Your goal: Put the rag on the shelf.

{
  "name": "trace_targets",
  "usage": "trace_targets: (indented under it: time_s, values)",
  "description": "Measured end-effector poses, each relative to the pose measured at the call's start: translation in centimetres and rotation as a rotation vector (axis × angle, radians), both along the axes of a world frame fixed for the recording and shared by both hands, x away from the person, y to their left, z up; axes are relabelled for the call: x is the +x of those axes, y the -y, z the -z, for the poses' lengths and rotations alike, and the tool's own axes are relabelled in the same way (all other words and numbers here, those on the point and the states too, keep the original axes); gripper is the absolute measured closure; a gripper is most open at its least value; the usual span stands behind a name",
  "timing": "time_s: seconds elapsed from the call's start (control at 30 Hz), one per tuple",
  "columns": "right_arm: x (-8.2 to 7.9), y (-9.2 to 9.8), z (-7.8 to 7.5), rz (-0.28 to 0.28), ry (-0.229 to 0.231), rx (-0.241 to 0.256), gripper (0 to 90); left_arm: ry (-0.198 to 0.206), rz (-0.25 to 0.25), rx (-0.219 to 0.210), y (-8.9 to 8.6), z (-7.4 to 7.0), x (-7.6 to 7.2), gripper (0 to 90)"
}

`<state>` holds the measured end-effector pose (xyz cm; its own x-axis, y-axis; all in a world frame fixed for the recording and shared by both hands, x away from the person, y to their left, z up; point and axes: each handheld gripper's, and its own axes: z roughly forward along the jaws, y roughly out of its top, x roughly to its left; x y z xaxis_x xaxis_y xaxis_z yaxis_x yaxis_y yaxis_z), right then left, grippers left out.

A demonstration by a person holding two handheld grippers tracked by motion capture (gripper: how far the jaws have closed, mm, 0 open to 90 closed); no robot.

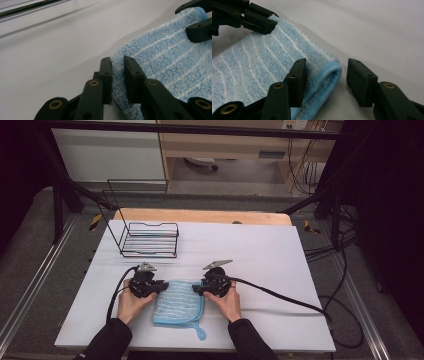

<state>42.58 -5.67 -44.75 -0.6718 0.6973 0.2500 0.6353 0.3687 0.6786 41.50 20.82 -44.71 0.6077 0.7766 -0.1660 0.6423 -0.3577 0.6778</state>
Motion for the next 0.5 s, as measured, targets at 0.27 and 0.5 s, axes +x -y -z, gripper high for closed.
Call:
trace_targets:
  time_s: [0.27, 0.5]
  values:
    - [0.00, -0.18, 0.21, -0.007, -0.043, 0.026, 62.5, 0.005, 0.005, 0.003, 0.00, 0.02, -0.01, 76.6]
    - [-0.04, -0.30, 0.32, -0.009, -0.078, 0.056, 73.0, 0.006, 0.011, -0.002, -0.07, 0.04, 0.02, 76.6]
